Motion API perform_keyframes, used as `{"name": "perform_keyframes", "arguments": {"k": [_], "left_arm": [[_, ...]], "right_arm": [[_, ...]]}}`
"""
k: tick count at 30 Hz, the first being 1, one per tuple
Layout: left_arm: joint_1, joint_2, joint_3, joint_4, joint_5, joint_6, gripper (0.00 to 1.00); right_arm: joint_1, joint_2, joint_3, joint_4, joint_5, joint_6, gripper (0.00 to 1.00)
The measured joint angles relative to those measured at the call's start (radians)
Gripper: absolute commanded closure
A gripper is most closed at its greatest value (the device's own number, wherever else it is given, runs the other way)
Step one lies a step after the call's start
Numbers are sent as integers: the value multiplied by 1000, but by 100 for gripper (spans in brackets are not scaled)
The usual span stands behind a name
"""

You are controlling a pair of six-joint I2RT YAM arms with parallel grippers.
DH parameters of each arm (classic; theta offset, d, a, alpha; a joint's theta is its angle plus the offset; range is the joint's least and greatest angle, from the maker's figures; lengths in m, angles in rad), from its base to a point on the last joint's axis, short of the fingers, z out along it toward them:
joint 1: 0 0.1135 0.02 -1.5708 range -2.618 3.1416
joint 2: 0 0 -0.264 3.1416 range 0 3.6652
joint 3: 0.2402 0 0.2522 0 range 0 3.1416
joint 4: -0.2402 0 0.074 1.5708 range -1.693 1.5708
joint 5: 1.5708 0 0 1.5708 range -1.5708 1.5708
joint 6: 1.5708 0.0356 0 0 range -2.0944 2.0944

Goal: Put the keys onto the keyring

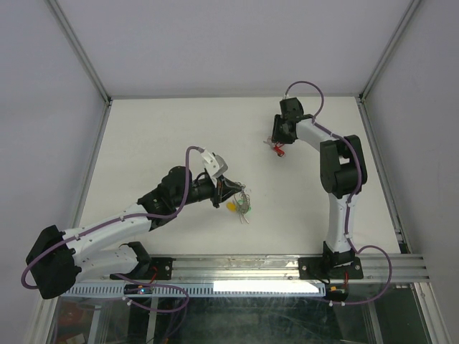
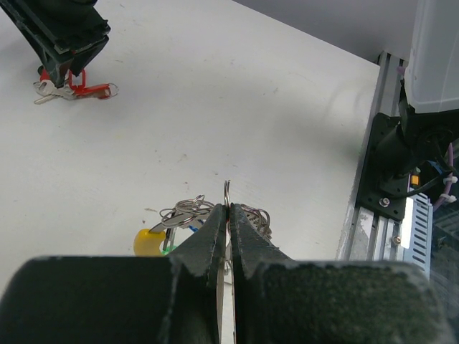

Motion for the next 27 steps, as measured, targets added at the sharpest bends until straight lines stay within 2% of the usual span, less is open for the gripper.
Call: {"name": "perform_keyframes", "arguments": {"k": [12, 17, 21, 27], "left_arm": [[0, 13, 10, -19, 25, 7, 100], [0, 17, 14, -23, 31, 9, 100], [0, 22, 20, -23, 35, 10, 100], [0, 24, 21, -23, 52, 10, 100]], "right_arm": [[0, 1, 1, -6, -108, -245, 61], [0, 8, 16, -21, -119, -293, 62], [0, 19, 34, -28, -134, -316, 68], [0, 27, 38, -45, -147, -325, 64]]}}
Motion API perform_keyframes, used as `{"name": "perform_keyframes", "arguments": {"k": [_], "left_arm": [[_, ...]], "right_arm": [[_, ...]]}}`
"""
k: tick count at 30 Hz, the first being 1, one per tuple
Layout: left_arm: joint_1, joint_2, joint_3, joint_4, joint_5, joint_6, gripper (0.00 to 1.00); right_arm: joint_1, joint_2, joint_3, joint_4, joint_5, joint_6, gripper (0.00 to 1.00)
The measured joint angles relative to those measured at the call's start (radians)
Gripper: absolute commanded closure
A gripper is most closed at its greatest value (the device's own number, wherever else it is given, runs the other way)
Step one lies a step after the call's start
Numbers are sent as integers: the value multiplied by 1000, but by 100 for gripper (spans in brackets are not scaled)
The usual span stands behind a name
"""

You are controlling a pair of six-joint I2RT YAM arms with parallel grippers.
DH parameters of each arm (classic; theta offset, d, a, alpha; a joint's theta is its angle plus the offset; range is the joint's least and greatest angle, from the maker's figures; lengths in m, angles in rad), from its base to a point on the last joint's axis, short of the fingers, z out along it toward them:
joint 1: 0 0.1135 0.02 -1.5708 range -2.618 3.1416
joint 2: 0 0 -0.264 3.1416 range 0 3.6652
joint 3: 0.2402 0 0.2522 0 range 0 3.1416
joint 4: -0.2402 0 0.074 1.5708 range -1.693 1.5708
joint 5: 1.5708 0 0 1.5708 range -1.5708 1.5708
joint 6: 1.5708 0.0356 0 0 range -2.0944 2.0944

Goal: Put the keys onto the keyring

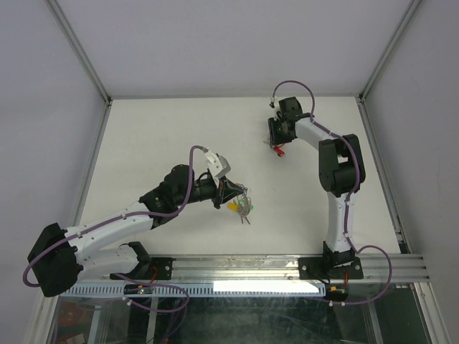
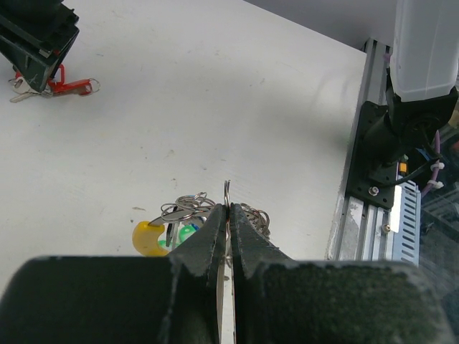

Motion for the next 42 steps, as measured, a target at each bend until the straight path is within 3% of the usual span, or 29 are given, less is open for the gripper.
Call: {"name": "perform_keyframes", "arguments": {"k": [7, 20, 32, 42], "left_arm": [[0, 9, 2, 0, 6, 0, 100], [0, 11, 7, -2, 9, 0, 100], [0, 11, 13, -2, 5, 1, 100], [0, -24, 13, -3, -13, 23, 100]], "right_arm": [[0, 0, 2, -16, 3, -12, 69], [0, 0, 3, -29, -16, -16, 100], [0, -69, -44, -28, -19, -14, 100], [0, -405, -217, -3, -67, 20, 100]]}}
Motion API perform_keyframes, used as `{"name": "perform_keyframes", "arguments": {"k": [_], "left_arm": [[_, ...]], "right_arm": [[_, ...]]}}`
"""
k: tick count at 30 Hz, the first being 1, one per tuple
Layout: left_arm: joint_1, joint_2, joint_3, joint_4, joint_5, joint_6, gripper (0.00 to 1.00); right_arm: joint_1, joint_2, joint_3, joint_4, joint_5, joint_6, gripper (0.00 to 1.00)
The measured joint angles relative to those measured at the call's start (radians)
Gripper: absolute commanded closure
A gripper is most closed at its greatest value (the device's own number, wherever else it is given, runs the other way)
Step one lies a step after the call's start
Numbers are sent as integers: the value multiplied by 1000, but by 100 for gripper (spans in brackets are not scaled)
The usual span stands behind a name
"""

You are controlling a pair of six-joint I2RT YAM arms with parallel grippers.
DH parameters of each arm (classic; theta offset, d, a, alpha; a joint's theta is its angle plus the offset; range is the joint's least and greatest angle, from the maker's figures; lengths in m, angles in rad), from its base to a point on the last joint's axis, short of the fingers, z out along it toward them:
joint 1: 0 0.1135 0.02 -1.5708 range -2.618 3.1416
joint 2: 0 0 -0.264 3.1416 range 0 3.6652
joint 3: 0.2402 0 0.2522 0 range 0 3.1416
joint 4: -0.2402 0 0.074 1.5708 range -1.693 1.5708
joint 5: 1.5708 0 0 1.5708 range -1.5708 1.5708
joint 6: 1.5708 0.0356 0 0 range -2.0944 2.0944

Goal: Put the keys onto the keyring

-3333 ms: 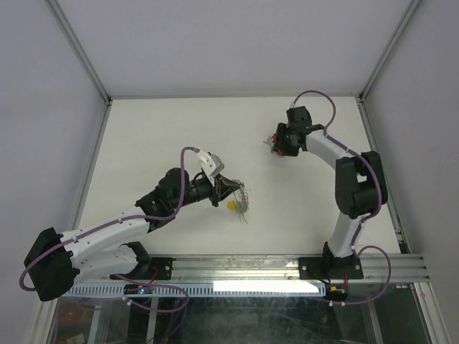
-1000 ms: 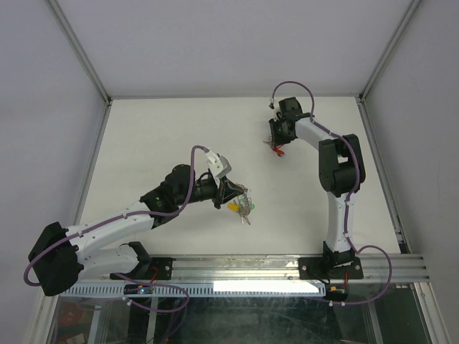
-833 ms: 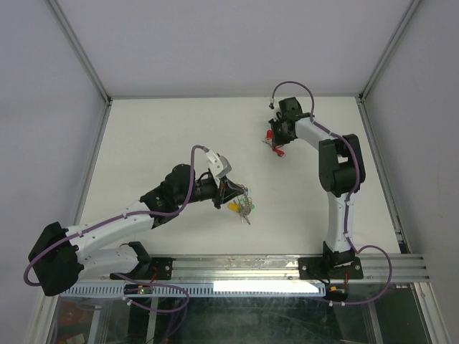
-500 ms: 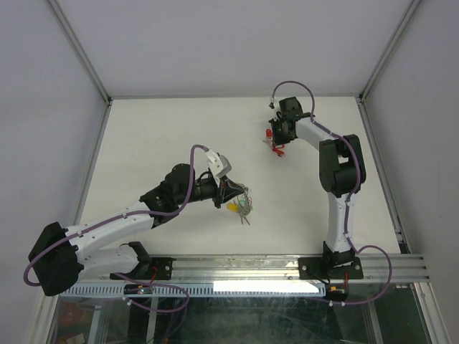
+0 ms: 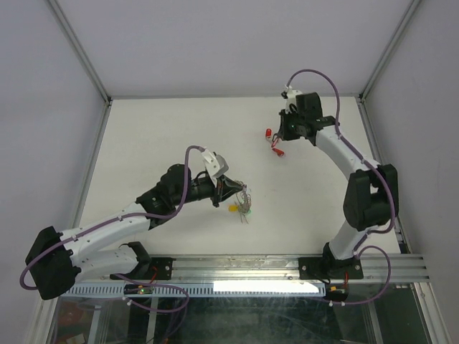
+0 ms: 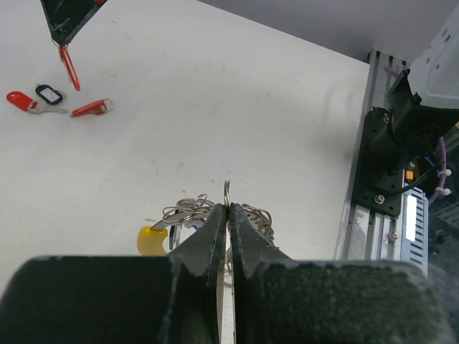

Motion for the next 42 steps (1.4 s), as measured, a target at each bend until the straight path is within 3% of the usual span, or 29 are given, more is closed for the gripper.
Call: {"name": "perform_keyframes", "arguments": {"k": [11, 19, 24, 34, 42], "left_arm": [[0, -82, 6, -47, 11, 129, 100], [0, -129, 21, -72, 17, 229, 100], [0, -161, 26, -105, 15, 275, 100], [0, -185, 40, -124, 10, 322, 100], [0, -188, 71, -143, 12, 353, 100]], "right_arm": [[22, -369, -173, 18, -298, -39, 100], [233, -586, -227, -27, -489, -156, 100], [276, -686, -310, -4, -565, -171, 100], [308, -728, -301, -28, -679, -173, 100], [420, -697, -265, -71, -649, -167, 100]]}}
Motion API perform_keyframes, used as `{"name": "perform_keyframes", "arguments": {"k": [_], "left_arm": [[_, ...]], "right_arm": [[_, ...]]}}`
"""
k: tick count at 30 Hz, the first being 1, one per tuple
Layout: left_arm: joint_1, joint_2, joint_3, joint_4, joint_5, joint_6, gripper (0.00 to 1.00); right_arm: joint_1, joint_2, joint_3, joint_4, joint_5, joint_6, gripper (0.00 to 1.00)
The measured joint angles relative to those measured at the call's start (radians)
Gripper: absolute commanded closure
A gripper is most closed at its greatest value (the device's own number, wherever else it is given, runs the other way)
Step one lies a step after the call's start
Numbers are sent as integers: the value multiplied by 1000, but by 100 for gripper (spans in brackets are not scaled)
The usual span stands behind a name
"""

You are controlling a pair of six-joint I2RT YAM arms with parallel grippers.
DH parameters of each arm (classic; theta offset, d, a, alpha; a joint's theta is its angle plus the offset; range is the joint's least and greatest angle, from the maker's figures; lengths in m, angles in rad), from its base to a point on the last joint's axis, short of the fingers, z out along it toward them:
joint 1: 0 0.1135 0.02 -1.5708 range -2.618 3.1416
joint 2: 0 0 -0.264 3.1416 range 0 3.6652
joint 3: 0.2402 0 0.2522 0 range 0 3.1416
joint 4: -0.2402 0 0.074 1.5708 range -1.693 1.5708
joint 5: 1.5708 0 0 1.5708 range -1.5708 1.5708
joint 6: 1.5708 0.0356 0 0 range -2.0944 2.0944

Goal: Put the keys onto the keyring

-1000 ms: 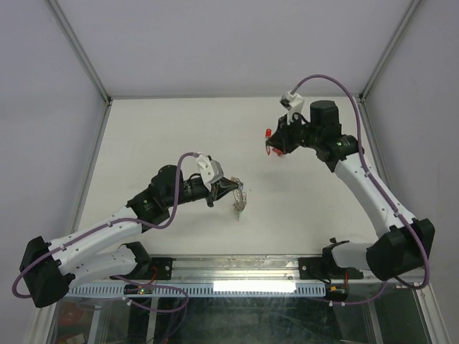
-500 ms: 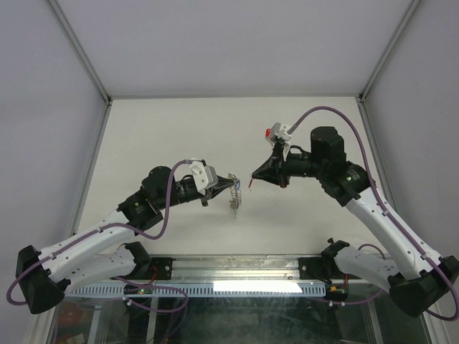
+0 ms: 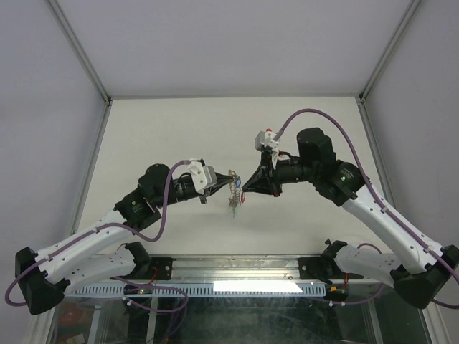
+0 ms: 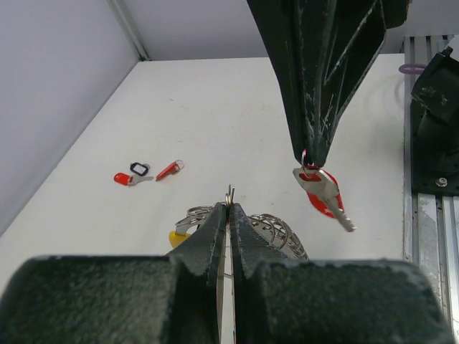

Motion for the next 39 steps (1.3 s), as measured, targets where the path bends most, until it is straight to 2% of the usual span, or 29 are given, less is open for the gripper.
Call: {"name": "perform_keyframes", "arguments": {"k": [13, 22, 30, 39], "left_arm": [[0, -10, 18, -31, 0, 38, 100], [0, -30, 14, 55, 0, -41, 100], [0, -36, 3, 125, 0, -106, 100], [0, -34, 3, 130, -3, -121, 100]], "right_arm": [[30, -4, -32, 102, 138, 113, 100], [30, -31, -82, 161, 186, 189, 100], [33, -79, -86, 163, 262, 119, 100], [53, -154, -148, 233, 320, -105, 100]]}}
